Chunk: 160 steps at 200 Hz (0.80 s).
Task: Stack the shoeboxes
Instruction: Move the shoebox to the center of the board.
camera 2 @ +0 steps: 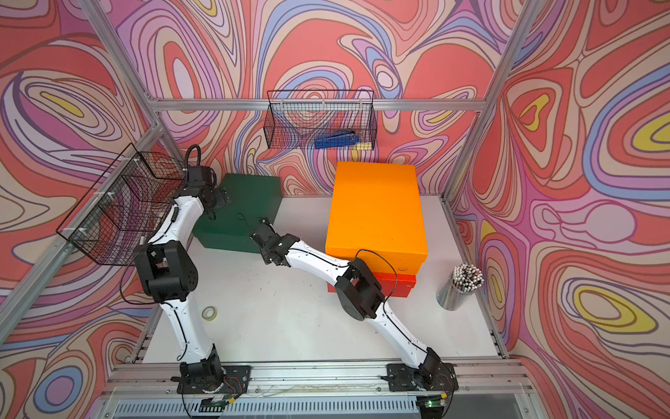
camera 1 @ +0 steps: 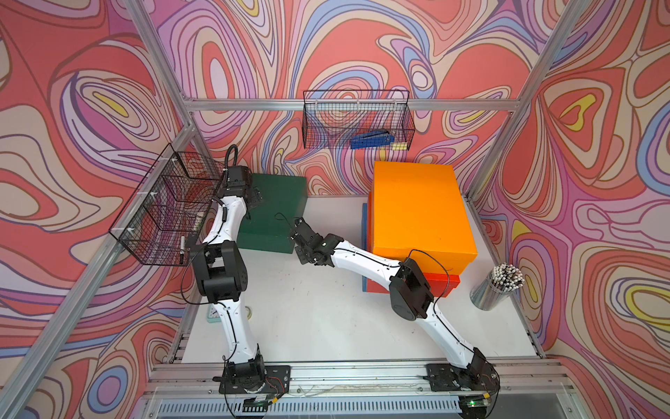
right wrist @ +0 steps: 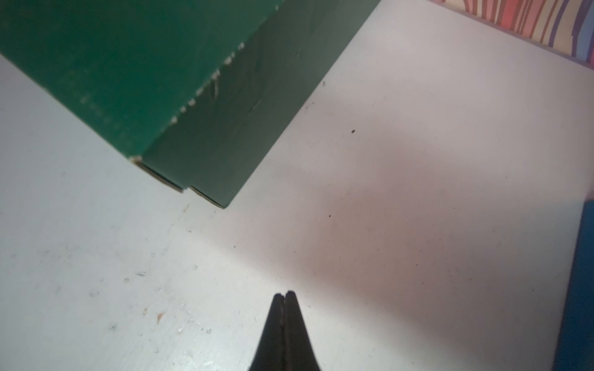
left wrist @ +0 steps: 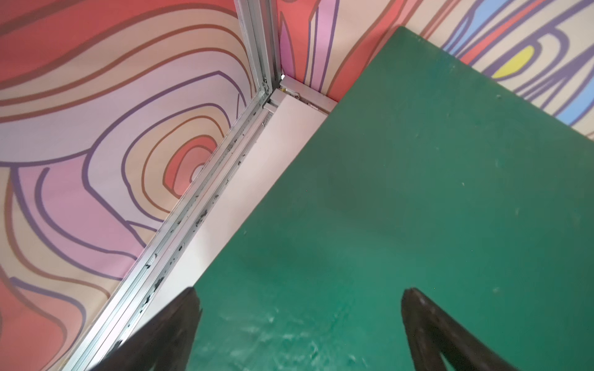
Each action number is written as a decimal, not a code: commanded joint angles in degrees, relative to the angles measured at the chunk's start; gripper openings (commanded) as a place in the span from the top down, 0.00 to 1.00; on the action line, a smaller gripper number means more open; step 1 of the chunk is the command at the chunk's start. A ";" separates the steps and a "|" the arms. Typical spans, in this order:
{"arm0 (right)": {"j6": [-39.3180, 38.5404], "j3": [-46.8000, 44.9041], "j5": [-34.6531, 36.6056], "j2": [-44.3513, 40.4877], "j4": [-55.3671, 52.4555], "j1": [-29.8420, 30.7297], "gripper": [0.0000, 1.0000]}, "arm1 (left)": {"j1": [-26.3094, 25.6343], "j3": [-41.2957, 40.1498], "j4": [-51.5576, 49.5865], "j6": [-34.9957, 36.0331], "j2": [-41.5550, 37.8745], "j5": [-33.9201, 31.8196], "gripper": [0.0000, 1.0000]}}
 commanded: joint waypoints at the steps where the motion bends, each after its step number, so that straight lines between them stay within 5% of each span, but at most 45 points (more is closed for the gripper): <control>1: 0.83 3.04 -0.72 1.54 -0.26 -0.41 1.00 | 1.30 4.62 -2.75 0.98 3.26 -2.56 0.00; 63: 1.19 3.49 -1.67 1.25 0.11 -1.27 1.00 | 1.30 9.04 -2.63 3.72 8.91 -7.17 0.00; 115: 2.02 3.32 -4.05 1.92 0.53 -2.17 1.00 | 1.24 6.86 -0.44 4.32 10.17 0.41 0.00; 160: 2.30 1.76 -4.54 0.48 1.48 -2.99 1.00 | -0.16 -2.93 3.74 0.52 7.22 4.41 0.02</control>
